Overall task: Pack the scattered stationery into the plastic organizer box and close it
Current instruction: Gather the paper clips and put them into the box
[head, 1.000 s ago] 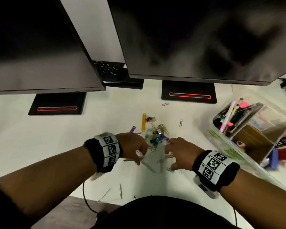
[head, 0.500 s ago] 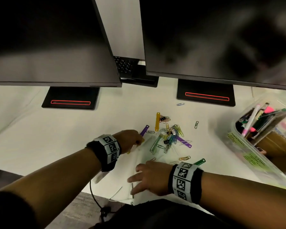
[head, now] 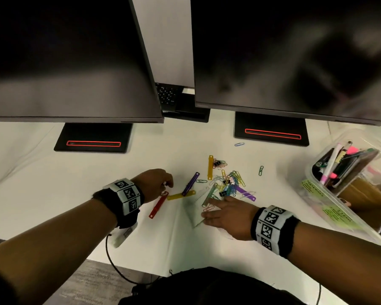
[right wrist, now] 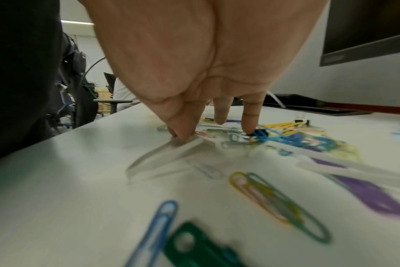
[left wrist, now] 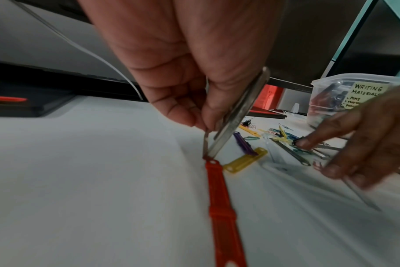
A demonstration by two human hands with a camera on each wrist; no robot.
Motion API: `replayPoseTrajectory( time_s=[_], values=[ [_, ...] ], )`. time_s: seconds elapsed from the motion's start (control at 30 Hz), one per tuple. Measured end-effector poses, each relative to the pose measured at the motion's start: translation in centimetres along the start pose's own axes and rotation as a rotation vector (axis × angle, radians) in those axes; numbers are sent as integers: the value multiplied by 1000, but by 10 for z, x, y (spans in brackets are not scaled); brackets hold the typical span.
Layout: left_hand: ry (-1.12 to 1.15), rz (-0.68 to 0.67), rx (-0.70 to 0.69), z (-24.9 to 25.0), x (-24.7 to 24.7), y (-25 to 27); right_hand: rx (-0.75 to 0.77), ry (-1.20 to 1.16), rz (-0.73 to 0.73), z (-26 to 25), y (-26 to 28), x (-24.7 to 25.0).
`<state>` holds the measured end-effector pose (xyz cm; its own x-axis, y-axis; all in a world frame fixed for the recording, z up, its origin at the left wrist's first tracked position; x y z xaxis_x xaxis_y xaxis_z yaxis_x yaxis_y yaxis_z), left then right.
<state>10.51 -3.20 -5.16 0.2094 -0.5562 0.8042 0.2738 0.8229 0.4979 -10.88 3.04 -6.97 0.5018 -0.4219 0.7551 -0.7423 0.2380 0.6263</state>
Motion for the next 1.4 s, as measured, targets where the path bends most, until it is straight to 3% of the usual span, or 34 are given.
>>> replayPoseTrajectory(
  time_s=[0.17,0.23,0.3,0.47,0.57,0.67,0.93,1.03,1.23,1.4],
  values=[
    [-36,-8,-52,10,0,2,-172,-61,38,30,19,1],
    [-24,1,-81,14,2,4,-195,-126,266,36,29,8],
    [-19,-11,-80,13,2,8,-313,-206,426,43,46,7],
    [-158,-86,149,-20,0,23,-762,-588,296,54,94,-47],
    [-172,-150,299,-45,-6,32,-883,-735,279,54,105,-60],
    [-117,-183,303,-44,-14,31,-911,-852,306,54,94,-57],
    [197,-48,158,14,-29,-8,-827,-965,488,53,36,-16],
    [214,-26,98,37,-30,-25,-796,-988,514,62,23,1],
    [270,143,128,48,-10,-38,-921,-763,621,117,26,33],
    [175,106,222,35,-15,-36,-864,-724,385,150,1,28]
  ],
)
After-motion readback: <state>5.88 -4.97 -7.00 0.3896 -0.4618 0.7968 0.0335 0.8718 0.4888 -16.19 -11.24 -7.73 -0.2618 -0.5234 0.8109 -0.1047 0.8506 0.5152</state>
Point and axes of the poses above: each hand's wrist, its own y-axis away from the middle knuckle, its own x-axis out of the back of the hand, z = x × y, the point moved 5 cm from there along -y, towards the middle knuckle, and after that the axes turned 2 degrees about z, right-handed, at the moved point
